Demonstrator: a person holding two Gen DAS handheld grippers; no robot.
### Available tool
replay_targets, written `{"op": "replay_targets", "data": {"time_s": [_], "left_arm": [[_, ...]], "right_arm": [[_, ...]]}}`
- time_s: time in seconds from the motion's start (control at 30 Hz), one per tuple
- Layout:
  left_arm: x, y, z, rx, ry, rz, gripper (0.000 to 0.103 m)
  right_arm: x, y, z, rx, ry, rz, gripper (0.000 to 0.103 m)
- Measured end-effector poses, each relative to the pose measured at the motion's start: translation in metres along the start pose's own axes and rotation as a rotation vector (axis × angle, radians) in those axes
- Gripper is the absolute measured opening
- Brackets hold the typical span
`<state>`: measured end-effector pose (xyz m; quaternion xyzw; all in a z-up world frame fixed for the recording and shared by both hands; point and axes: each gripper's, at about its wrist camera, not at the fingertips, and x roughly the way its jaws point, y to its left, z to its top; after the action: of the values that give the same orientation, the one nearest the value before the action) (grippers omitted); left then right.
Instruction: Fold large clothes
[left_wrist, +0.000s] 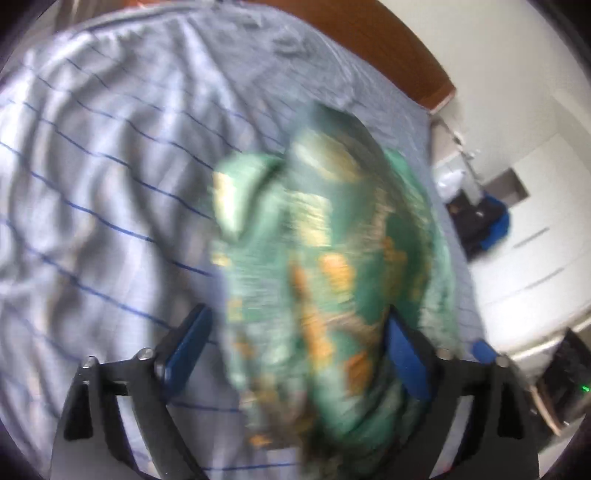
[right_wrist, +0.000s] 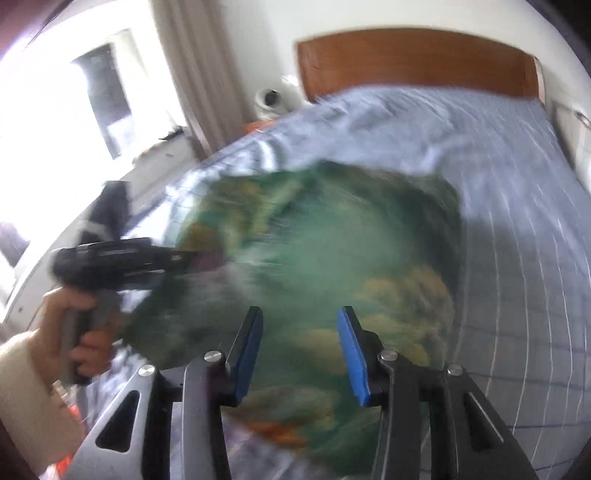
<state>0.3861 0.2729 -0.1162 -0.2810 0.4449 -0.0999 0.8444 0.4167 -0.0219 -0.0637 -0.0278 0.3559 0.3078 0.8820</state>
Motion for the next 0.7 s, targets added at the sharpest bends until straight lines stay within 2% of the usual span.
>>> {"op": "replay_targets", "data": {"time_s": [0.07, 0.13, 0.17, 0.23, 0.27, 0.3, 0.37, 0.43, 0.53, 0.6, 0.7], "left_arm": [[0.001, 0.011, -0.005, -0.013, 0.017, 0.025, 0.093], [0.011, 0.013, -0.011, -0.028, 0.031, 0.072, 0.093], [0.018, 0.014, -0.012, -0.03, 0.042, 0.107, 0.095], [0.027, 0.013, -0.017, -0.022, 0.049, 0.164, 0.099], [0.027, 0.017, -0.019, -0.044, 0.037, 0.177, 0.103], [0.025, 0.02, -0.021, -0.072, 0.03, 0.159, 0.103], [0.015, 0.023, -0.023, -0.101, 0.008, 0.11, 0.103], [-0.004, 0.018, -0.031, -0.061, -0.034, 0.124, 0.102], [-0.038, -0.003, -0.044, 0.04, -0.106, 0.206, 0.101], [-0.058, -0.019, -0.053, 0.104, -0.159, 0.265, 0.101], [-0.08, -0.04, -0.067, 0.187, -0.224, 0.342, 0.101]], "right_arm": [[-0.001, 0.016, -0.002, -0.037, 0.007, 0.035, 0.043], [0.02, 0.031, -0.012, -0.073, 0.057, 0.042, 0.044], [0.047, 0.033, -0.019, -0.076, 0.108, 0.013, 0.046], [0.076, 0.035, -0.028, -0.07, 0.166, -0.048, 0.047], [0.084, 0.038, -0.032, -0.082, 0.163, -0.087, 0.047], [0.084, 0.041, -0.033, -0.094, 0.151, -0.102, 0.047], [0.067, 0.045, -0.031, -0.095, 0.116, -0.111, 0.049], [0.045, 0.048, -0.029, -0.083, 0.09, -0.076, 0.067], [0.005, 0.049, -0.03, -0.086, 0.022, -0.044, 0.089], [-0.019, 0.047, -0.038, -0.085, -0.016, -0.048, 0.091], [-0.038, 0.043, -0.057, -0.057, -0.026, -0.082, 0.096]]}}
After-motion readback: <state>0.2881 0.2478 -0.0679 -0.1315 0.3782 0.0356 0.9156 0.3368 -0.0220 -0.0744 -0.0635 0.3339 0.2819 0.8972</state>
